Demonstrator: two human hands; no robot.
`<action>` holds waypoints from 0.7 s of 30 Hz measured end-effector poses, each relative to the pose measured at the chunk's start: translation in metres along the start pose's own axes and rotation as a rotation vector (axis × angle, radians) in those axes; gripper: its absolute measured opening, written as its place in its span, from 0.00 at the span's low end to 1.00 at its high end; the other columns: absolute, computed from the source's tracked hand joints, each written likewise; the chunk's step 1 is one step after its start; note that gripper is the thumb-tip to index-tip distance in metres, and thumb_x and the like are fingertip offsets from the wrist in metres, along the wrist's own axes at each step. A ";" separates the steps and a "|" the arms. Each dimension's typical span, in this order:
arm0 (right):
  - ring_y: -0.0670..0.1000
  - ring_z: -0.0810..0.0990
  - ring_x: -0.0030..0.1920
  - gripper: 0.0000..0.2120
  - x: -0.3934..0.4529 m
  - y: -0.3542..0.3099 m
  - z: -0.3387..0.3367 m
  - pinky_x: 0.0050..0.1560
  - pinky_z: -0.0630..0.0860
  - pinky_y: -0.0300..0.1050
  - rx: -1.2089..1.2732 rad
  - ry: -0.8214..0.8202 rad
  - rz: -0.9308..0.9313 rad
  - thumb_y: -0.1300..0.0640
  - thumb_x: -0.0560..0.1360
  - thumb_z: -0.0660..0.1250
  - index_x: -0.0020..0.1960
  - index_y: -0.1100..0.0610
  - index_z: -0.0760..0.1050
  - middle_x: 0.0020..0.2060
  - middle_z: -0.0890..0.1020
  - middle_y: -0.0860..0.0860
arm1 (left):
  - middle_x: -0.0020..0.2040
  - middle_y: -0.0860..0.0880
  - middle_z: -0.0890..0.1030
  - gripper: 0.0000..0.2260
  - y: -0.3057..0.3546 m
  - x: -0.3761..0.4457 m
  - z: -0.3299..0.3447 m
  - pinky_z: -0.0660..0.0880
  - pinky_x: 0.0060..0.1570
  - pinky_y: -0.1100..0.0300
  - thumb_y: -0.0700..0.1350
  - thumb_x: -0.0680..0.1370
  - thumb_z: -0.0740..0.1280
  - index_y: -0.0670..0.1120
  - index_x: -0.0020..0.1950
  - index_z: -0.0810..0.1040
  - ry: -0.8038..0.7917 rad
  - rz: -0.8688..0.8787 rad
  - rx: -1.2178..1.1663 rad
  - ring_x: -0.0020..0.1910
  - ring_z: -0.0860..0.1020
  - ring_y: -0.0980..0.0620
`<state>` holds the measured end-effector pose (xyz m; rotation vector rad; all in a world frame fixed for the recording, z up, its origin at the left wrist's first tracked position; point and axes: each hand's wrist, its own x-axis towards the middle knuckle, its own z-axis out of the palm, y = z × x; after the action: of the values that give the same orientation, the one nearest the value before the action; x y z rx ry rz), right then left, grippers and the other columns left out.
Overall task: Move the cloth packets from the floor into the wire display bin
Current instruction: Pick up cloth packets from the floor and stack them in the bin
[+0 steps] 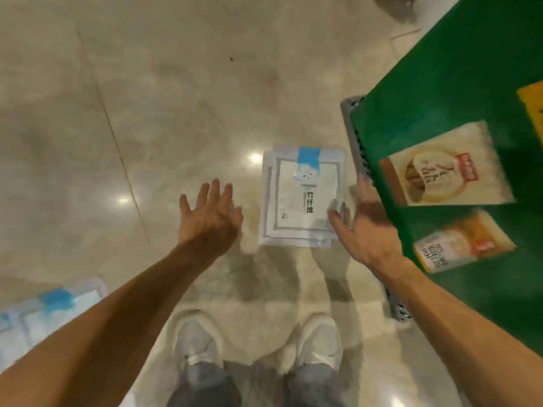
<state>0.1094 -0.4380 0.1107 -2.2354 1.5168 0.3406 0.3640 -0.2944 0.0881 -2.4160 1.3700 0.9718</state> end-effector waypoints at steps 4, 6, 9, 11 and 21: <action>0.58 0.57 0.82 0.48 0.045 0.014 0.079 0.76 0.67 0.55 0.043 -0.032 0.069 0.33 0.79 0.61 0.84 0.59 0.44 0.84 0.52 0.57 | 0.84 0.46 0.42 0.29 0.002 0.060 0.066 0.48 0.79 0.36 0.59 0.85 0.43 0.48 0.84 0.45 0.034 0.054 0.018 0.83 0.42 0.45; 0.59 0.52 0.83 0.52 0.061 0.018 0.107 0.81 0.57 0.56 0.055 -0.002 0.083 0.29 0.77 0.58 0.83 0.64 0.44 0.83 0.51 0.60 | 0.84 0.44 0.40 0.30 0.006 0.078 0.091 0.48 0.79 0.36 0.60 0.85 0.42 0.47 0.84 0.43 0.058 0.076 0.063 0.82 0.41 0.43; 0.60 0.54 0.82 0.58 0.078 0.021 0.136 0.81 0.49 0.58 0.049 0.111 0.142 0.23 0.72 0.55 0.83 0.66 0.45 0.83 0.53 0.61 | 0.83 0.38 0.38 0.33 0.019 0.093 0.118 0.41 0.78 0.35 0.63 0.83 0.43 0.47 0.83 0.41 0.148 0.092 0.067 0.81 0.38 0.38; 0.58 0.51 0.83 0.59 0.086 0.021 0.147 0.81 0.47 0.59 0.098 0.137 0.187 0.22 0.71 0.57 0.83 0.65 0.44 0.83 0.51 0.59 | 0.82 0.37 0.39 0.33 0.030 0.101 0.124 0.38 0.78 0.37 0.63 0.83 0.50 0.48 0.83 0.46 0.187 0.082 -0.047 0.81 0.37 0.37; 0.58 0.58 0.79 0.48 0.101 0.013 0.140 0.77 0.51 0.57 0.430 0.241 0.331 0.43 0.64 0.83 0.73 0.62 0.66 0.79 0.61 0.55 | 0.52 0.39 0.75 0.16 0.069 0.114 0.098 0.65 0.52 0.49 0.45 0.74 0.62 0.35 0.56 0.75 0.289 0.092 -0.503 0.52 0.71 0.38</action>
<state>0.1390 -0.4599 -0.0582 -1.7375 1.8799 -0.1599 0.3038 -0.3656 -0.0489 -2.9849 1.4803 1.1379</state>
